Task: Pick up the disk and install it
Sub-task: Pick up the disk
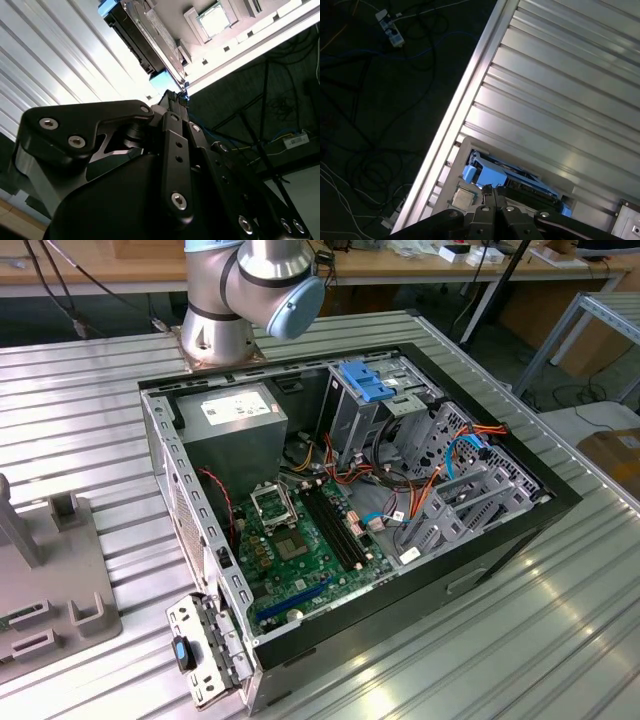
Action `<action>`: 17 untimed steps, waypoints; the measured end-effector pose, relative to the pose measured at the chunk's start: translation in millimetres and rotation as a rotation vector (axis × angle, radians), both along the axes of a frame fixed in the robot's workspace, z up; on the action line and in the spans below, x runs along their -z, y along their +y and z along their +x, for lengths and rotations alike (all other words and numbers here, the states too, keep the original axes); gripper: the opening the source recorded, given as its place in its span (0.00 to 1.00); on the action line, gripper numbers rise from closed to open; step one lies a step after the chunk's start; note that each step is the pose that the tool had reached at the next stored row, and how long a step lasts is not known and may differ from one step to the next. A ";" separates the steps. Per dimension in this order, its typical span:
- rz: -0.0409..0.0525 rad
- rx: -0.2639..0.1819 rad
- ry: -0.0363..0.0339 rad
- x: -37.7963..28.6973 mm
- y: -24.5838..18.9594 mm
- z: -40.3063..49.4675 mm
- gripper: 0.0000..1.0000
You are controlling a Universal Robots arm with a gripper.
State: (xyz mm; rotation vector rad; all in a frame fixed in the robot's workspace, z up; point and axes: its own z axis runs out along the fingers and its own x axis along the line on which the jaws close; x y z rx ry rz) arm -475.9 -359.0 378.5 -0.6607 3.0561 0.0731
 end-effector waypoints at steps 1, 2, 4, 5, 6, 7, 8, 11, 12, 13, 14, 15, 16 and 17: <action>0.0000 -0.002 0.0000 0.0 0.0 0.0 0.11; 0.0000 -0.004 0.0000 0.0 0.0 0.0 0.11; 0.0000 -0.008 0.0000 0.0 0.0 0.0 0.11; 0.0000 -0.009 0.0000 0.0 0.0 0.0 0.11; 0.0000 -0.009 0.0000 0.0 0.0 0.0 0.11; 0.0000 -0.010 0.0000 0.0 0.0 0.0 0.11; 0.0000 -0.011 0.0000 0.0 0.0 0.0 0.11; 0.0000 -0.013 0.0000 0.1 0.0 0.0 0.11; 0.0000 -0.013 0.0000 0.1 0.0 0.0 0.11; -0.0001 -0.014 0.0000 0.1 0.0 0.0 0.11; 0.0000 -0.020 -0.0001 0.1 0.0 0.0 0.11; 0.0000 -0.028 -0.0001 0.1 0.0 0.0 0.11; 0.0000 -0.040 -0.0001 0.1 0.0 0.1 0.11; 0.0000 -0.072 0.0000 0.1 0.0 0.0 0.11</action>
